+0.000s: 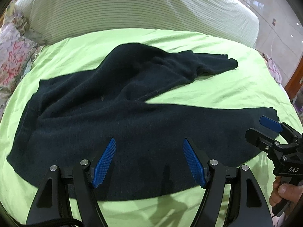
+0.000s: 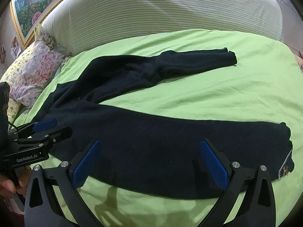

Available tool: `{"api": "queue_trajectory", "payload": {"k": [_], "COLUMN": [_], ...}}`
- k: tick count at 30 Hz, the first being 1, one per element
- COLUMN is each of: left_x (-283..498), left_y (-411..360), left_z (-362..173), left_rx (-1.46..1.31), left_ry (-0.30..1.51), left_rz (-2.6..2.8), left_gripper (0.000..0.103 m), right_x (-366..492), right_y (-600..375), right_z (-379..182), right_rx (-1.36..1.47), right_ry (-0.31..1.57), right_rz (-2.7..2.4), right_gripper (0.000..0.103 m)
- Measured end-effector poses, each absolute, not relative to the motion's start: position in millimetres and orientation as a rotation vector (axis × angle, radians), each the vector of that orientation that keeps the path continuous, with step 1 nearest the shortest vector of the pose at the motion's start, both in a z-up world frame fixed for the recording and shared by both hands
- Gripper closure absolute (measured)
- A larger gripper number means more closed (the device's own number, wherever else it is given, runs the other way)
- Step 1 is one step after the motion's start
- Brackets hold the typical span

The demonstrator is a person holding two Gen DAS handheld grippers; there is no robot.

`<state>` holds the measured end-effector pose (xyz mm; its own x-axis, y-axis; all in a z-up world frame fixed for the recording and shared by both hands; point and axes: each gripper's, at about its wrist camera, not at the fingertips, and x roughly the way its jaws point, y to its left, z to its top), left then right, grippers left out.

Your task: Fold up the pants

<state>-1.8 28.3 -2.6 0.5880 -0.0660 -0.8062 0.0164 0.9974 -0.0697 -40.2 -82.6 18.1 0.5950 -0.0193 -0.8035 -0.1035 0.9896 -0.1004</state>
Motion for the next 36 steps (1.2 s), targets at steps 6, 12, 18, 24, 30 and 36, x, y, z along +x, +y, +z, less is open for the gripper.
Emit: {"api": "queue_trajectory", "payload": {"k": [6, 12, 18, 24, 30, 36], "left_x": [23, 60, 103, 144, 184, 223], "left_y": [27, 26, 28, 27, 22, 16], "left_z": [11, 19, 26, 33, 38, 32], "left_rx": [-0.028, -0.007, 0.0, -0.024, 0.01, 0.064], "left_ry": [0.93, 0.949, 0.976, 0.995, 1.001, 1.031], "left_rz": [-0.076, -0.087, -0.085, -0.096, -0.11, -0.141], "left_gripper": [0.029, 0.029, 0.029, 0.029, 0.029, 0.029], "right_x": [-22, 8, 43, 92, 145, 186], "right_y": [-96, -111, -123, -152, -190, -228], "right_z": [31, 47, 61, 78, 85, 80], "right_rx": [-0.115, -0.108, -0.134, -0.097, -0.046, 0.013], "right_ry": [0.937, 0.92, 0.918, 0.93, 0.955, 0.978], "right_rz": [0.031, 0.016, 0.005, -0.017, -0.062, -0.102], "right_gripper": [0.0, 0.0, 0.0, 0.0, 0.0, 0.002]}}
